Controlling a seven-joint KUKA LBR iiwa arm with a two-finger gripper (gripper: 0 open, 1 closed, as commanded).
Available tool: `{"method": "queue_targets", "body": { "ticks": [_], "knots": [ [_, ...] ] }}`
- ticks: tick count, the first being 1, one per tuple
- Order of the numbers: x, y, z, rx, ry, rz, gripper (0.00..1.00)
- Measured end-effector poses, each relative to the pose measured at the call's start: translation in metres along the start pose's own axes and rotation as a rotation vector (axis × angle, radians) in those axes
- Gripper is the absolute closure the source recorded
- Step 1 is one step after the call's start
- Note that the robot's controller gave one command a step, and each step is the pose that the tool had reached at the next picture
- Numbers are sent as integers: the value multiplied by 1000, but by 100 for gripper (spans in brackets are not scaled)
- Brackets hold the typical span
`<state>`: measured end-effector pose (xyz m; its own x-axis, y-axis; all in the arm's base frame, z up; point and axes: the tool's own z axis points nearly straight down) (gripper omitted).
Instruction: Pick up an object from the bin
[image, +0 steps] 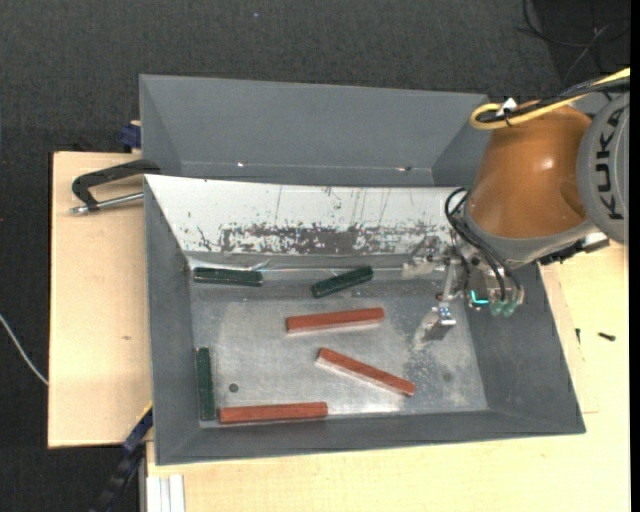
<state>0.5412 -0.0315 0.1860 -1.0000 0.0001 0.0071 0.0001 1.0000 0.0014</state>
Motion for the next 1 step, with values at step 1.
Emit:
{"method": "queue_targets", "body": {
  "ticks": [1],
  "knots": [
    [-2, 0, -4, 1, -8, -1, 0]
  ]
}}
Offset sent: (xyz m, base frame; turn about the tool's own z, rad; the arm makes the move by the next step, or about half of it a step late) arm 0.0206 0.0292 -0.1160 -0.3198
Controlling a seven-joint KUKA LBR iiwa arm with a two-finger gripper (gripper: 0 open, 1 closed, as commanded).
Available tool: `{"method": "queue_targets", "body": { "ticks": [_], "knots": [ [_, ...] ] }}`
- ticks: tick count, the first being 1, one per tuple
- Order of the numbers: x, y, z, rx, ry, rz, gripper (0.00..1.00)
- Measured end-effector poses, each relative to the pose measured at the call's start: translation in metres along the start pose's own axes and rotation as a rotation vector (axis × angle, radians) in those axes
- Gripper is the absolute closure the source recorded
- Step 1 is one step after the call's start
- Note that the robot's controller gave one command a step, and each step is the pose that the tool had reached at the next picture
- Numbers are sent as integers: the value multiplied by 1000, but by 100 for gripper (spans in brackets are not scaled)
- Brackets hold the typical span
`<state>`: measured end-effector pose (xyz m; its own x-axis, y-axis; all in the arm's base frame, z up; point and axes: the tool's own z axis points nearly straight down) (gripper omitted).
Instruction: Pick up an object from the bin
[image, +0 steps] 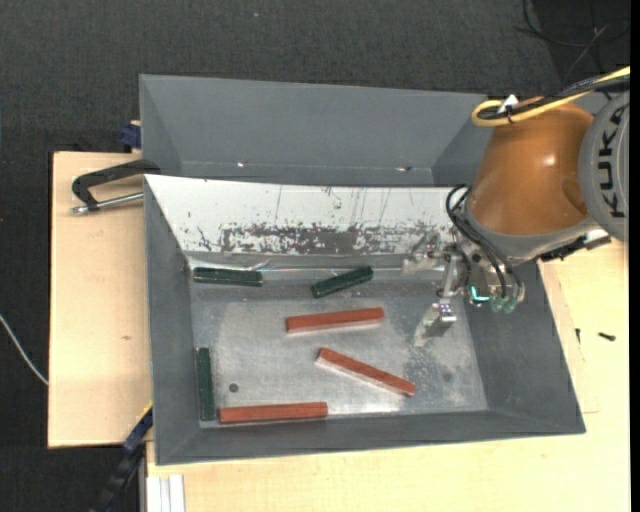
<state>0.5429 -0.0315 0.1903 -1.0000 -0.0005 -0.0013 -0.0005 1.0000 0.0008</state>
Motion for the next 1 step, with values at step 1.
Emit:
{"method": "queue_targets", "body": {
  "ticks": [1],
  "knots": [
    [-6, 7, 28, 1, -5, -81, 0]
  ]
}}
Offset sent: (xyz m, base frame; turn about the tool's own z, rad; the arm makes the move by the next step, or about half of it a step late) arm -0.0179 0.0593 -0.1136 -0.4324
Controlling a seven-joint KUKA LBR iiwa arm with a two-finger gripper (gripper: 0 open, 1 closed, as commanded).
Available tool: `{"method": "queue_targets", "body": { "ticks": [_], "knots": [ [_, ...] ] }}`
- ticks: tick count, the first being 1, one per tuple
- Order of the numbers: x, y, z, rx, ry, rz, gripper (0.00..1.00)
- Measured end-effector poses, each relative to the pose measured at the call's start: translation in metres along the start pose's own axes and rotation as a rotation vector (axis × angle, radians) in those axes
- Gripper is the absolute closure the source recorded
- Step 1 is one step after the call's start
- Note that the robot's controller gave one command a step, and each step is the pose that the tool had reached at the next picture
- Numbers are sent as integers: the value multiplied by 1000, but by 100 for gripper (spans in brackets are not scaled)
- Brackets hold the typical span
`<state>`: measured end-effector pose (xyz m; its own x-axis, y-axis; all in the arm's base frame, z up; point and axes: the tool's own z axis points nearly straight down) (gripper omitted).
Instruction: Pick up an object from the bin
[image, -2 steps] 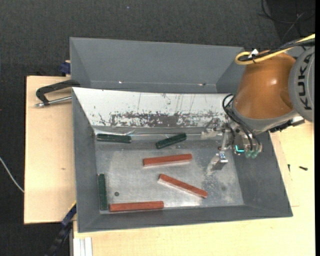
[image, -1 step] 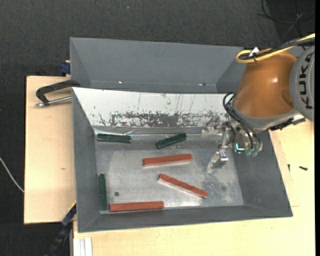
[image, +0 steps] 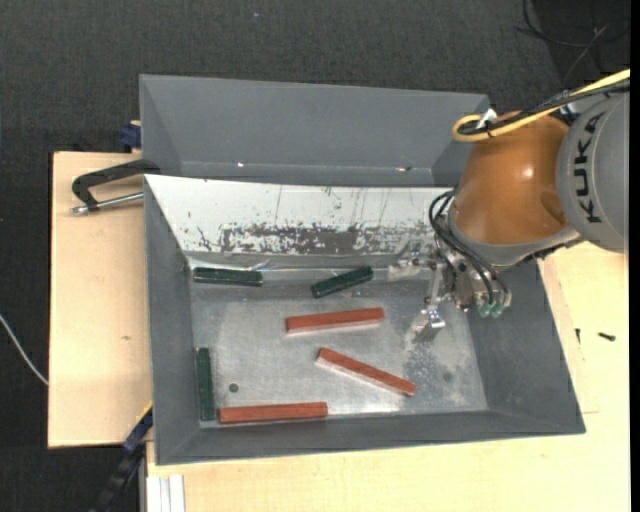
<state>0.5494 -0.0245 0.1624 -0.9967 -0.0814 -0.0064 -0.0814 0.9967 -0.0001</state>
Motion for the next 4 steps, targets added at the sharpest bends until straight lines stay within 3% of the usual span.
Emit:
{"method": "queue_targets", "body": {
  "ticks": [1, 2, 4],
  "knots": [
    [9, 28, 47, -1, 3, -216, 0],
    [-33, 55, 78, -3, 3, 66, 100],
    [-33, 55, 78, -3, 3, 66, 100]
  ]
}}
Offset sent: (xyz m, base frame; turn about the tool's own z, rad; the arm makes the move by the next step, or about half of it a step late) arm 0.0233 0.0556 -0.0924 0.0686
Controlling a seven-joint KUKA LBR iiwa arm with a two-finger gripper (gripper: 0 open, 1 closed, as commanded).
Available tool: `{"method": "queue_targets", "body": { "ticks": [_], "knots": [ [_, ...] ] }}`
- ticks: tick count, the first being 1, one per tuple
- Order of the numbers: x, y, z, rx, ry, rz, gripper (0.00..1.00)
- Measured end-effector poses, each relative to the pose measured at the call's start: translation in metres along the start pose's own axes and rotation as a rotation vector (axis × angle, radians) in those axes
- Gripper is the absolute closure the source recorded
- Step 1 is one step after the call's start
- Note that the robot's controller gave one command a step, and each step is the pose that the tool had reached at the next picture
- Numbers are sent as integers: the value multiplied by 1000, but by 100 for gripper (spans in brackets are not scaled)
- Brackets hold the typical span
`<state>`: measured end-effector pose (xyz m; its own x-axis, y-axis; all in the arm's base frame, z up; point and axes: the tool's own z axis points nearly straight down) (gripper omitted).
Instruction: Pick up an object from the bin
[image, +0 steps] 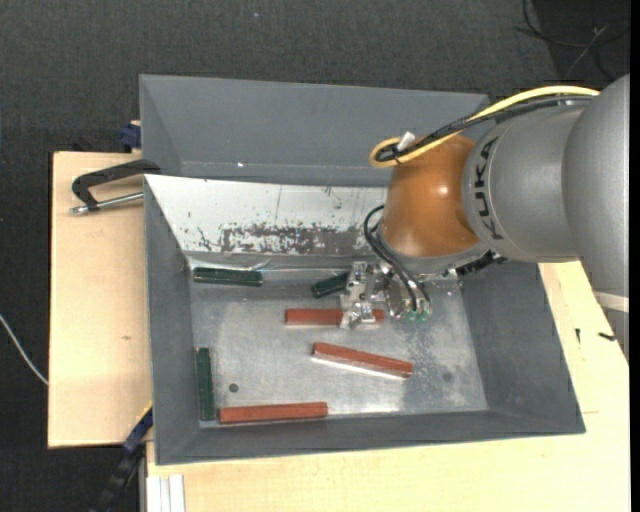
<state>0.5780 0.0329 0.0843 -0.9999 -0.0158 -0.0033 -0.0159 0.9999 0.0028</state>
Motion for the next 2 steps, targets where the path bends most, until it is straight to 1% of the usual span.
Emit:
{"method": "queue_targets", "body": {
  "ticks": [1, 2],
  "knots": [
    [2, 3, -38, 2, -8, -61, 100],
    [32, 13, -162, 2, -9, -132, 0]
  ]
}}
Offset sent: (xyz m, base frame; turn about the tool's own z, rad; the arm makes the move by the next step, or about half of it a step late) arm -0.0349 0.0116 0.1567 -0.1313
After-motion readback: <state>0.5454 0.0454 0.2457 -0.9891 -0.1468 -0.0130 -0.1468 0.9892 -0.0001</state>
